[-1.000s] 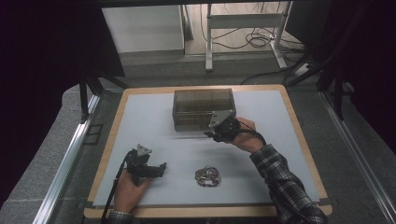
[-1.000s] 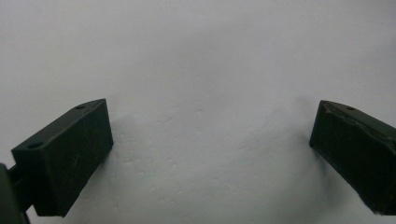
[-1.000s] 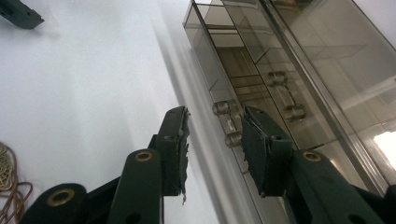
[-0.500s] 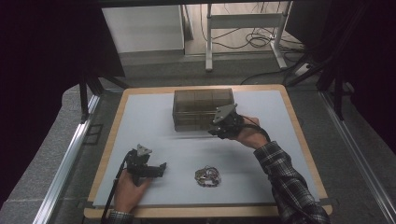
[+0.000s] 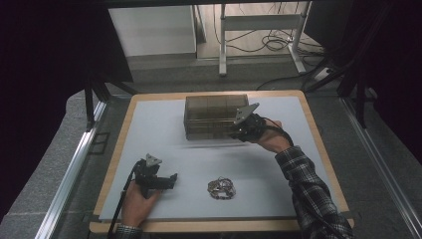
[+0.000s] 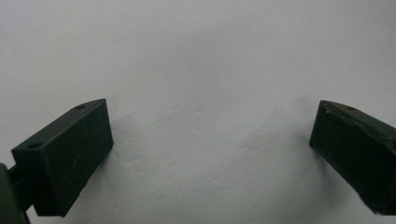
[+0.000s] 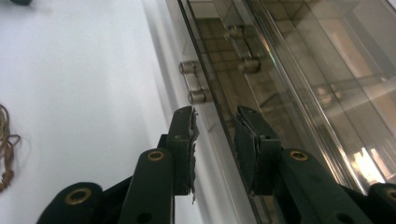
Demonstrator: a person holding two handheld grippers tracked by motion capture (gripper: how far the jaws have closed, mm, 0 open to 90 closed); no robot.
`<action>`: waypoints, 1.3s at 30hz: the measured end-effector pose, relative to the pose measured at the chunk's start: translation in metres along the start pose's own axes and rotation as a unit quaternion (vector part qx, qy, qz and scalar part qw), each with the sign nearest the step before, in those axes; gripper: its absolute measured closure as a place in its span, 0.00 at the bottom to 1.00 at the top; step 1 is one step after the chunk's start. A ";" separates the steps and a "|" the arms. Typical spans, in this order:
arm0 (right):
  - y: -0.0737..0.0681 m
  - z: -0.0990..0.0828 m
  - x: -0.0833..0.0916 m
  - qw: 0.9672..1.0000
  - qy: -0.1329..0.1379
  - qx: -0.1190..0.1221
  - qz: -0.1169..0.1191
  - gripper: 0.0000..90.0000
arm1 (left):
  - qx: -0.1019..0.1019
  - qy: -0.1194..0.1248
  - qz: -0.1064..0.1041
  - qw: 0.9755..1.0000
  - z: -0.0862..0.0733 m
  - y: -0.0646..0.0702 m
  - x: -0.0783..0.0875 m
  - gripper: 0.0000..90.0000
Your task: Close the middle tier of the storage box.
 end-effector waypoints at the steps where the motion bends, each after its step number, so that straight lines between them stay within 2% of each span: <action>1: 0.002 -0.002 0.000 1.000 -0.002 -0.002 0.001 0.74 | 0.000 0.000 0.000 1.000 0.000 0.000 0.000 0.00; 7: 0.008 -0.007 0.001 1.000 -0.011 -0.002 0.007 0.74 | 0.000 0.000 0.000 1.000 0.000 0.000 0.000 0.00; 24: 0.018 -0.018 -0.013 0.998 -0.053 0.030 0.017 0.78 | 0.000 0.000 0.000 1.000 0.000 0.000 0.000 0.00; 39: 0.022 -0.024 -0.018 0.997 -0.057 0.037 0.038 0.87 | 0.000 0.000 0.000 1.000 0.000 0.000 0.000 0.00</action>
Point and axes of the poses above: each handheld gripper's, and its own axes: x roughly backward along the jaws, z roughly out of its top, y roughly to its right, the point moved 6 cm from there along -x, roughly forward along the jaws, and after that the axes turned 11 degrees about z, right-handed, at the moved point
